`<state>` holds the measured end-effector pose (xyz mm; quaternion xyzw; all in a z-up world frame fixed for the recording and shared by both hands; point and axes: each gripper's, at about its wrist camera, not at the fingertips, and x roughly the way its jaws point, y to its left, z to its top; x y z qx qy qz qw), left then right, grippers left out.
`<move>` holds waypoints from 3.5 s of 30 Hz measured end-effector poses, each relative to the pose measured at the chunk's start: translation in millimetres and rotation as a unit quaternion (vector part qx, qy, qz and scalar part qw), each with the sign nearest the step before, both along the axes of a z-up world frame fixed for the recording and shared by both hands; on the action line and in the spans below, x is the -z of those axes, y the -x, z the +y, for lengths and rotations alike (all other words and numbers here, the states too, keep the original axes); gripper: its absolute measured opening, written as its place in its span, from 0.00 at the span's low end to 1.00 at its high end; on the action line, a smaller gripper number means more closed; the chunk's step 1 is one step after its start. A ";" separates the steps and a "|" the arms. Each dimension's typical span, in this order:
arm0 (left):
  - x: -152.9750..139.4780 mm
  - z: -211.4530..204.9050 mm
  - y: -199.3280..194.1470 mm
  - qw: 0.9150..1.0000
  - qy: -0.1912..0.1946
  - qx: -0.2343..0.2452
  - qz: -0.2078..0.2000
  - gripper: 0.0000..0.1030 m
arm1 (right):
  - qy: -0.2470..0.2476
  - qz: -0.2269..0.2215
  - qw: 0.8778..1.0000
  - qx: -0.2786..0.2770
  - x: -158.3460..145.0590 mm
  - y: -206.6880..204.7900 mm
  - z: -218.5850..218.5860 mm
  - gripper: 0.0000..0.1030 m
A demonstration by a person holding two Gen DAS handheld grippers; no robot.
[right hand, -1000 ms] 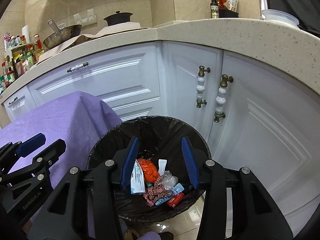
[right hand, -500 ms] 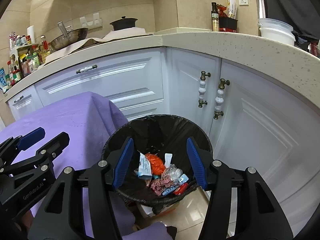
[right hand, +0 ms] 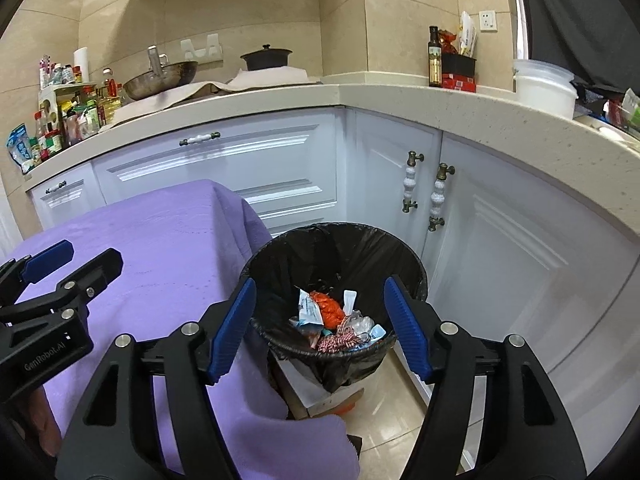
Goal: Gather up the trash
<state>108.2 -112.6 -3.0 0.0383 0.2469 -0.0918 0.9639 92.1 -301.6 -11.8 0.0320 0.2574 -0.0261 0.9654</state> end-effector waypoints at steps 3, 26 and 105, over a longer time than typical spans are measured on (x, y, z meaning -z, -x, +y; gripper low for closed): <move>-3.4 9.0 13.1 1.000 -0.001 -0.003 -0.010 0.75 | 0.004 -0.011 1.000 0.003 -7.1 16.6 4.5 0.69; -13.0 40.1 78.8 0.999 0.018 -0.002 -0.051 0.80 | 0.019 -0.063 0.998 0.018 -28.8 96.2 25.8 0.79; -19.9 13.3 27.0 0.999 0.013 0.005 -0.041 0.81 | 0.033 -0.070 0.997 0.022 -32.7 43.5 8.3 0.79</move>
